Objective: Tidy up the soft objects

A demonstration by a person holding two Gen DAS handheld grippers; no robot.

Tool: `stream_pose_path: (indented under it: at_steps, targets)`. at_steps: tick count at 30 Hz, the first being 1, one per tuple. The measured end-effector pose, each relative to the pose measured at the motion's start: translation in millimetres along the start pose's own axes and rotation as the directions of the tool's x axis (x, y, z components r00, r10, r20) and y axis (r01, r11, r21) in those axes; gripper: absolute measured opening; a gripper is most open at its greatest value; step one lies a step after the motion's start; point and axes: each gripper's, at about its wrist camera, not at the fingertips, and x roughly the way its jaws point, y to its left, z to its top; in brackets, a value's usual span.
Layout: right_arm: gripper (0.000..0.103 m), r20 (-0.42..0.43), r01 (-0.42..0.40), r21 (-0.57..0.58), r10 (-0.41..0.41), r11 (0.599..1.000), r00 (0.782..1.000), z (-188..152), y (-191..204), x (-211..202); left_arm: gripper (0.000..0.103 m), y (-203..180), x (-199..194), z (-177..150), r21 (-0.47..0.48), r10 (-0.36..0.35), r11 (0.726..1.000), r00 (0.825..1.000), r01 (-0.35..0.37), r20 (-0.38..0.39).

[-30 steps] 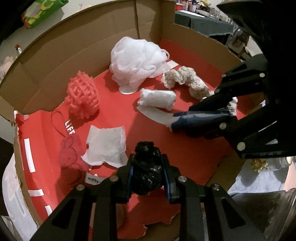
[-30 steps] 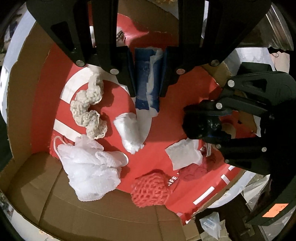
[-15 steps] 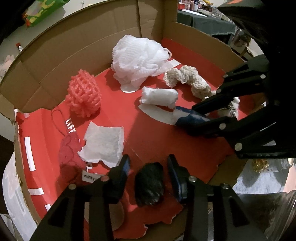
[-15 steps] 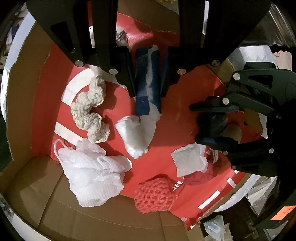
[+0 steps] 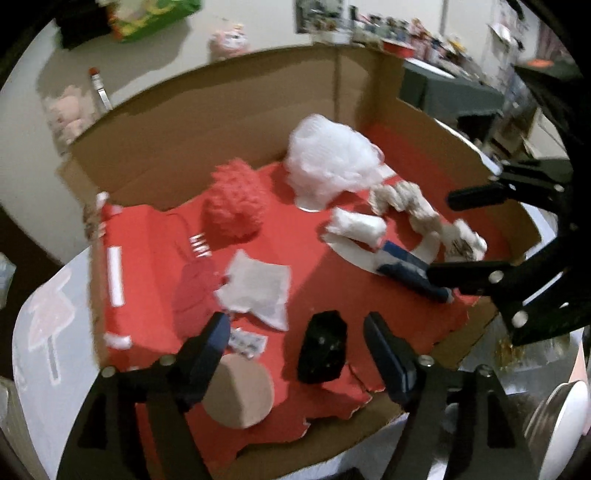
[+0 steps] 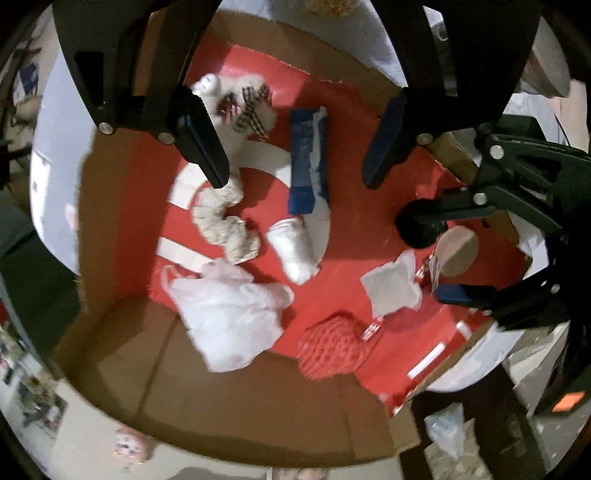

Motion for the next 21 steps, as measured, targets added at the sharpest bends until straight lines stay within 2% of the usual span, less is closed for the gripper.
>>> stream_pose_path:
  at_steps: [6,10,13,21]
  targets:
    - [0.074,0.043,0.051,0.115,-0.056,0.992,0.997,-12,-4,-26,0.091,13,-20,-15,-0.135,0.019,0.991,0.999,-0.013,0.045]
    - [0.074,0.042,0.092,0.172,-0.1,0.981,0.994,-20,-1,-27,0.092,16,-26,-27,-0.189,0.024,0.982,0.999,-0.016,0.04]
    - [0.074,0.033,0.091,0.206,-0.099,0.974,0.995,-27,-1,-22,0.092,14,-28,-34,-0.214,0.028,0.977,0.999,-0.019,0.042]
    - [0.074,0.022,0.109,0.244,-0.118,0.964,0.993,-44,1,-15,0.092,12,-24,-41,-0.232,0.054,0.972,0.998,-0.045,0.034]
